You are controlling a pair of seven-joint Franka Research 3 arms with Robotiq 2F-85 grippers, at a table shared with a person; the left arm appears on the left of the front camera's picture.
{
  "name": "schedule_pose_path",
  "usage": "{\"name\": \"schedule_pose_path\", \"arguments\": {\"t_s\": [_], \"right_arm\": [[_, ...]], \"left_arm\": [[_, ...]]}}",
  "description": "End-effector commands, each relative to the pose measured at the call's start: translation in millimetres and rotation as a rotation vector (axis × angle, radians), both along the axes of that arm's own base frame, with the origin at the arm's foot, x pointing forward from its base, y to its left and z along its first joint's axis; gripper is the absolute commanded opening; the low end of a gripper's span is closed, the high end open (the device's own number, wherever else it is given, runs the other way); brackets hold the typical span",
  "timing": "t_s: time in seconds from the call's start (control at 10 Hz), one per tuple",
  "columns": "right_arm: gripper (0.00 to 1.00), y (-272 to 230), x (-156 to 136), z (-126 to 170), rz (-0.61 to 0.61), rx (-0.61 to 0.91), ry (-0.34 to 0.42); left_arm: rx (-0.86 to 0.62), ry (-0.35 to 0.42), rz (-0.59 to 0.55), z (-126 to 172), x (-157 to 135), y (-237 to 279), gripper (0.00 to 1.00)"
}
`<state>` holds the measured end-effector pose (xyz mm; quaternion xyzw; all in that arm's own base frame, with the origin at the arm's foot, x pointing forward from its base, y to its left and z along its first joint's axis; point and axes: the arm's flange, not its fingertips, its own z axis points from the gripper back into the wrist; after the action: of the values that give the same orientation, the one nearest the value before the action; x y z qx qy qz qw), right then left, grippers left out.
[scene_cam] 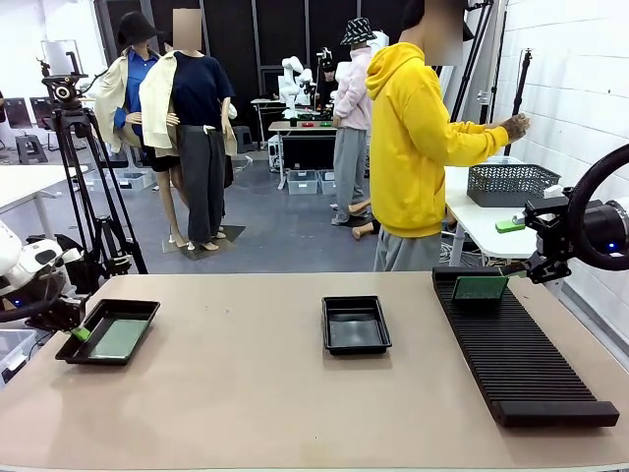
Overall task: Inspect and transfer BCBs to ESD trays.
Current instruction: Pick up the ESD tray and place it on the left side of the table.
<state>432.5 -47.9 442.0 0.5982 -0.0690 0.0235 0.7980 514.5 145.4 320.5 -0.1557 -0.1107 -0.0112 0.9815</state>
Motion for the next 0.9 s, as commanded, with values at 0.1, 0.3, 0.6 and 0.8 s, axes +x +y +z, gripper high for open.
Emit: {"name": "schedule_pose_path", "arguments": {"t_s": [0.1,0.3,0.6,0.8], "right_arm": [[1.0,2.0,-3.3,-1.5,-0.007,-0.009,-0.008],[1.0,2.0,-3.3,-1.5,-0.007,-0.009,-0.008],[1.0,2.0,-3.3,-1.5,-0.007,-0.009,-0.008],[1.0,2.0,-3.3,-1.5,-0.007,-0.009,-0.008]], "left_arm": [[0.017,0.032,-0.005,-1.8,8.3,16.0,0.0],[0.026,0.044,0.012,-3.7,9.9,21.3,0.0],[0.025,0.042,0.023,-3.1,9.4,22.8,0.14],[0.012,0.038,0.03,0.3,7.7,23.5,0.54]]}}
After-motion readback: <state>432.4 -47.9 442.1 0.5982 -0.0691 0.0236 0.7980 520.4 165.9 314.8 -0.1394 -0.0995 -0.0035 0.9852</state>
